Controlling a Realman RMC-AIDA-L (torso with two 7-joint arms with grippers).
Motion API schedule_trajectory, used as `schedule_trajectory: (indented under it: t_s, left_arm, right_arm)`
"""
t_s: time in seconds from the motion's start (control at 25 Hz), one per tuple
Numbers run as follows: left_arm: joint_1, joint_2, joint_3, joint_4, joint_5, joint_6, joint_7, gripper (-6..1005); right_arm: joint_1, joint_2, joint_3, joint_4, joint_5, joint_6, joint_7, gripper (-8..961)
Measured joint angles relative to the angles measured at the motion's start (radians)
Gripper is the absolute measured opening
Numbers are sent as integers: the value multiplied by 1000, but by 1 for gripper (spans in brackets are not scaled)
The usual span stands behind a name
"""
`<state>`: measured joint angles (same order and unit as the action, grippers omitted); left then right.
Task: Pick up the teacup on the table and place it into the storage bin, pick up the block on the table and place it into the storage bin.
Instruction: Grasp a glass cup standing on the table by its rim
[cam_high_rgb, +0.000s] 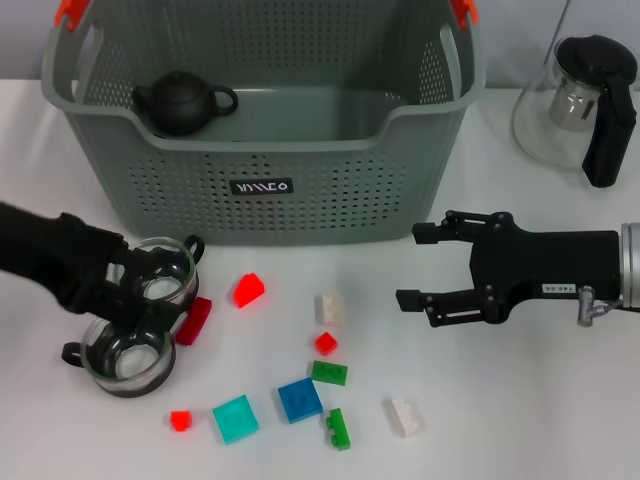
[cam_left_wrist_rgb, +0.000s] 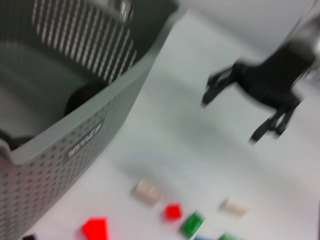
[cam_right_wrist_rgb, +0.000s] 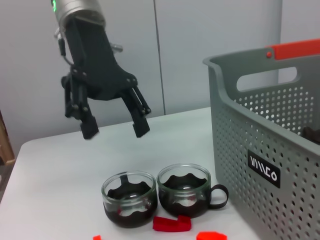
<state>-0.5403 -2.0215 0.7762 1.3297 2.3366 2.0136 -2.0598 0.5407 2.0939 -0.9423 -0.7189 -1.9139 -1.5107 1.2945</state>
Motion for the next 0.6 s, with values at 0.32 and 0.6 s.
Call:
schedule_trajectory:
  t_s: [0.32,0.6]
  left_arm:
    - [-168,-90,190,65,350,-86,-235,900]
    - [-193,-135,339,13,515,-248,-405,899]
  right_arm:
    - [10,0,11,2,8,-1,9,913]
    - [14,-1,11,3,19,-1,12,914]
